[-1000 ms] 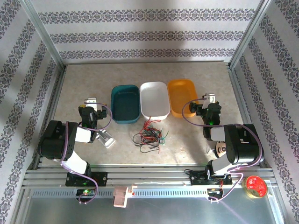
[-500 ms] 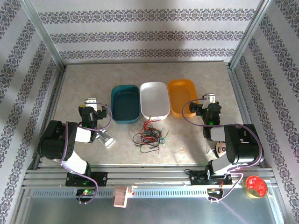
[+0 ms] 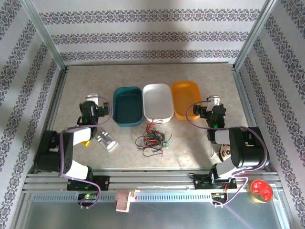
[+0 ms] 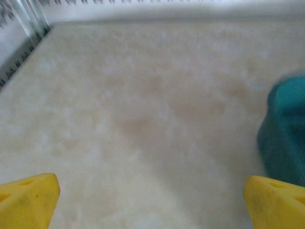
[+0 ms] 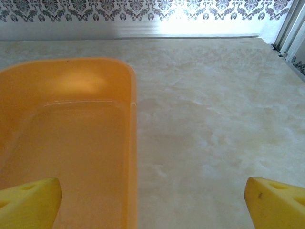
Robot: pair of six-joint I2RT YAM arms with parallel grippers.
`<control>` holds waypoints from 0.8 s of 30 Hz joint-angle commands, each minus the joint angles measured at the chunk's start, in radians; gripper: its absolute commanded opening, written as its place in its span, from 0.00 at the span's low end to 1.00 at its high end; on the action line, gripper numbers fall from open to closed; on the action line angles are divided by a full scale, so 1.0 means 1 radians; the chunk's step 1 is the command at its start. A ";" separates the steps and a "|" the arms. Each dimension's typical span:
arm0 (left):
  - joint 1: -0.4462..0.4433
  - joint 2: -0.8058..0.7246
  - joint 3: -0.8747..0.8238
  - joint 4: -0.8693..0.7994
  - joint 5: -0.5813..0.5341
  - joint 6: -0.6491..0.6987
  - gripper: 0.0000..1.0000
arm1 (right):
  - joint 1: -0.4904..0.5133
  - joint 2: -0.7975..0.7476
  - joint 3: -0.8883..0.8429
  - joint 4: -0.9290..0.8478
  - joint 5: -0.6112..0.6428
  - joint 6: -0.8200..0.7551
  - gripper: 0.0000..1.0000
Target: Untangle the cables
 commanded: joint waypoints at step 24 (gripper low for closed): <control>-0.626 -0.291 0.012 -0.647 -0.460 -0.847 0.99 | 0.746 -0.268 0.421 -1.008 -0.033 0.190 0.59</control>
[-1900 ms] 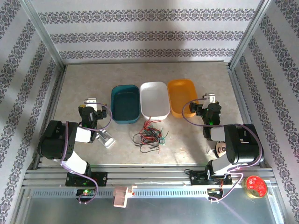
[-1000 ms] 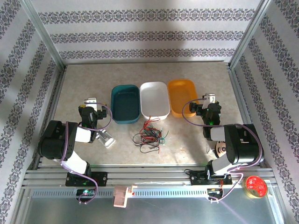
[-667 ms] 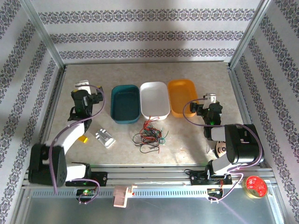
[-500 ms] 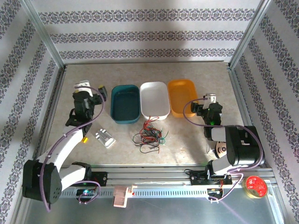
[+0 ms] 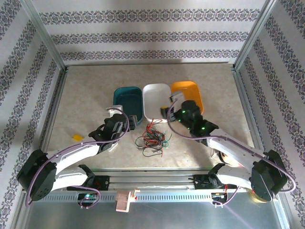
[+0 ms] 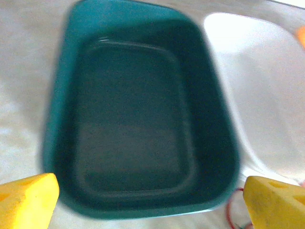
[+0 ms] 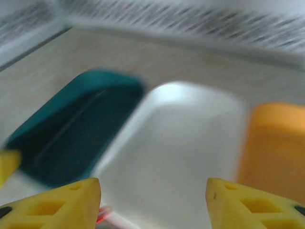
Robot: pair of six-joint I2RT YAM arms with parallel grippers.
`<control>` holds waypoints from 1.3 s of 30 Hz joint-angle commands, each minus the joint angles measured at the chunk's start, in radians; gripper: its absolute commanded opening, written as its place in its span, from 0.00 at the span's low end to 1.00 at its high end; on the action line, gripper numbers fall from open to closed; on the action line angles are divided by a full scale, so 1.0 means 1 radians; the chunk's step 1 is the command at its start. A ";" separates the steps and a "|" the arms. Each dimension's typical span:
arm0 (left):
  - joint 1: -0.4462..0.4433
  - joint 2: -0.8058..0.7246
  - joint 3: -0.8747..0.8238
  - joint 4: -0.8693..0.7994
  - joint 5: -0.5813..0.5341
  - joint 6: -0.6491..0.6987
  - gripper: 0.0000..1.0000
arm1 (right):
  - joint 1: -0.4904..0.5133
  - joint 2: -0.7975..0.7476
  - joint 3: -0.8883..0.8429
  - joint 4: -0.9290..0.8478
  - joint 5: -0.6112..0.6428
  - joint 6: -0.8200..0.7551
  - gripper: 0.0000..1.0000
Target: Untangle the cables
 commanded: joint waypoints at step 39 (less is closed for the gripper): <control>-0.087 0.117 0.119 0.111 0.196 0.151 0.99 | 0.085 0.312 0.343 -0.333 -0.150 0.016 0.00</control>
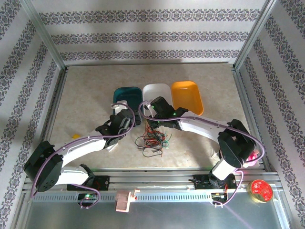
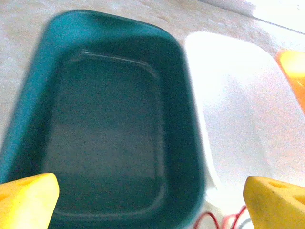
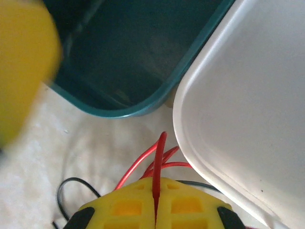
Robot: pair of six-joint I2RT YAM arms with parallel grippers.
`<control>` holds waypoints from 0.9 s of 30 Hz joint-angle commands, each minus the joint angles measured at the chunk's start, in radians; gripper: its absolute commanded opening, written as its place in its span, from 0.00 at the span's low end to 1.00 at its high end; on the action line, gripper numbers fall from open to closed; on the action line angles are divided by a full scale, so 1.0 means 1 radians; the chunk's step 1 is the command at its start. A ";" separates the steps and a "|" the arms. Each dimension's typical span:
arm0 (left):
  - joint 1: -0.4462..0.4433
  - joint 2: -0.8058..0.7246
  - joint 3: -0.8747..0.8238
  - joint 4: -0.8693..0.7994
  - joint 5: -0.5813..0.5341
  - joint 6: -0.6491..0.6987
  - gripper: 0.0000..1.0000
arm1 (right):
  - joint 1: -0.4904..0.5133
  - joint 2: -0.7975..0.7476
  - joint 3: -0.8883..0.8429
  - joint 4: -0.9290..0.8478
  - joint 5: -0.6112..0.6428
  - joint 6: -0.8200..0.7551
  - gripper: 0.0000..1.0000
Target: Untangle the cables
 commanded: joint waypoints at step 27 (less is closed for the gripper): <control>-0.068 0.194 0.080 0.057 0.480 0.297 0.90 | -0.250 -0.555 0.021 0.239 -0.155 0.256 0.00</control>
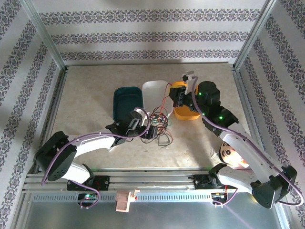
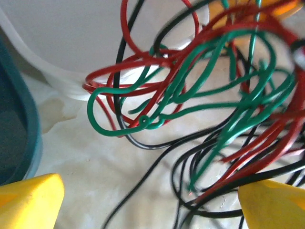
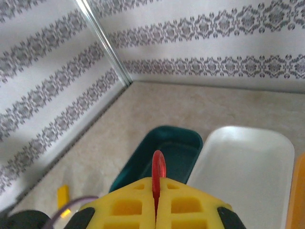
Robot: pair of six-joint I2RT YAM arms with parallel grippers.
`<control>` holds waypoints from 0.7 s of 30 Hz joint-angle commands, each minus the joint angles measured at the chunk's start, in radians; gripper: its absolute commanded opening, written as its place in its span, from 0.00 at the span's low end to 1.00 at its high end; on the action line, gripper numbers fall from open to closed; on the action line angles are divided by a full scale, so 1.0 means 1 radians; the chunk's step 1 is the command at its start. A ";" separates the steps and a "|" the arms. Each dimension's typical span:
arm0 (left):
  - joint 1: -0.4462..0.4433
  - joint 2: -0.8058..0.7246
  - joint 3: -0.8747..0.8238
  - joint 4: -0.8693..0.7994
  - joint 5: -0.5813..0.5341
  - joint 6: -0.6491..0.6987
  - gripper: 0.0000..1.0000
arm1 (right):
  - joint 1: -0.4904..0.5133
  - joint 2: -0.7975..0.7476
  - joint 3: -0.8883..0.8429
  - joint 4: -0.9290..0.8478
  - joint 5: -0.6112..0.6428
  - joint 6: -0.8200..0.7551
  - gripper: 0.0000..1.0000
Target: Untangle the cables
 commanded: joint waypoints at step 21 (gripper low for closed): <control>-0.186 -0.024 0.135 -0.131 -0.027 0.312 0.99 | 0.035 -0.165 -0.068 0.011 -0.116 0.144 0.00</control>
